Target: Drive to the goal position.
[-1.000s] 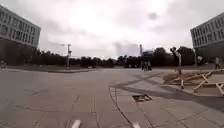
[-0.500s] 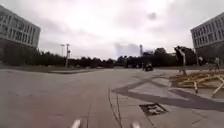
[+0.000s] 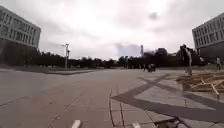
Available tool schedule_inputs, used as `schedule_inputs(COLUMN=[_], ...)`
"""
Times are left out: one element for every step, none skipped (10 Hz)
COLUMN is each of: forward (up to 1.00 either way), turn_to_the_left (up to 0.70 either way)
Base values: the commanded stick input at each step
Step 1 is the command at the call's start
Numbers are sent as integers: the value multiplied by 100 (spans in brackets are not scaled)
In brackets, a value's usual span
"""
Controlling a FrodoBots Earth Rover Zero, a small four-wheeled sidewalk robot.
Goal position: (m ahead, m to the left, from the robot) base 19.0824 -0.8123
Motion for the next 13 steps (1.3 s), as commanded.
schedule_inputs(forward=[100, 100, 100, 100, 100, 100, 100, 100, 100, 100, 100, 100, 100], turn_to_the_left=[0, 0, 0, -2, 0, 0, 0, 0, 0, 0, 0, 0, 0])
